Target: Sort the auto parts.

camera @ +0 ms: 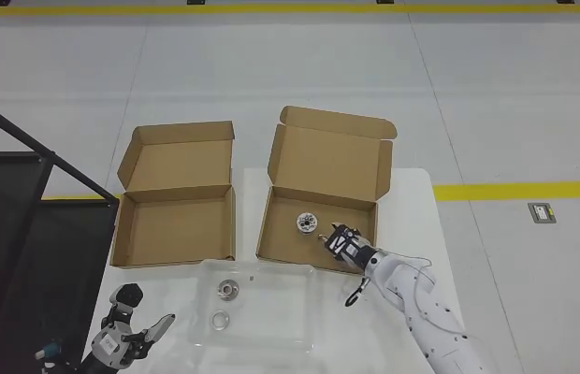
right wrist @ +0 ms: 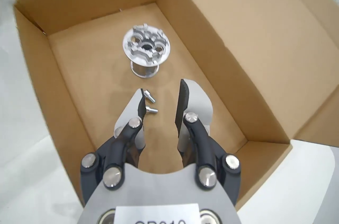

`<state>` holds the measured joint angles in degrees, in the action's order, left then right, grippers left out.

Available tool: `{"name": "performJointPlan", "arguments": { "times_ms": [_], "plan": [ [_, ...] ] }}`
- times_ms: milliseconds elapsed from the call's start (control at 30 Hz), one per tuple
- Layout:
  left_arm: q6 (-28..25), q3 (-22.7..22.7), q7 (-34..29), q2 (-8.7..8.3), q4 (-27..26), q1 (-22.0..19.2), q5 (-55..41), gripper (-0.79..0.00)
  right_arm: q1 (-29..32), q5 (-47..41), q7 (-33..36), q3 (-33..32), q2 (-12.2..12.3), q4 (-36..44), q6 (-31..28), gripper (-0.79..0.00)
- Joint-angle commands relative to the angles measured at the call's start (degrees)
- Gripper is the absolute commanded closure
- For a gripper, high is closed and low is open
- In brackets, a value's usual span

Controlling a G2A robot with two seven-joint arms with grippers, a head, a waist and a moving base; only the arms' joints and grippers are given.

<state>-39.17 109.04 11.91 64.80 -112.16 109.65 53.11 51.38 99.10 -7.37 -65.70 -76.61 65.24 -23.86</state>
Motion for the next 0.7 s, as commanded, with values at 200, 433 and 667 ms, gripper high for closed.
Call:
{"name": "performJointPlan", "arguments": {
  "times_ms": [200, 433, 667],
  "plan": [
    [-2.3, -0.2, -3.0, -0.38, -5.7, 0.0, 11.2, -0.785, 10.8, 7.6, -12.8, -2.1, 2.2, 15.4, 1.7, -0.471],
    [-6.0, -4.0, -7.5, -1.04, -12.3, -1.8, 25.1, -0.785, 18.3, 13.6, -25.7, -3.2, 3.7, 23.0, 4.3, -0.770],
    [-8.5, -10.2, -15.9, -1.79, -15.6, -8.0, 35.6, -0.785, 23.8, 19.9, -35.0, -4.5, 5.1, 26.3, 7.4, -0.785]
  ]
}}
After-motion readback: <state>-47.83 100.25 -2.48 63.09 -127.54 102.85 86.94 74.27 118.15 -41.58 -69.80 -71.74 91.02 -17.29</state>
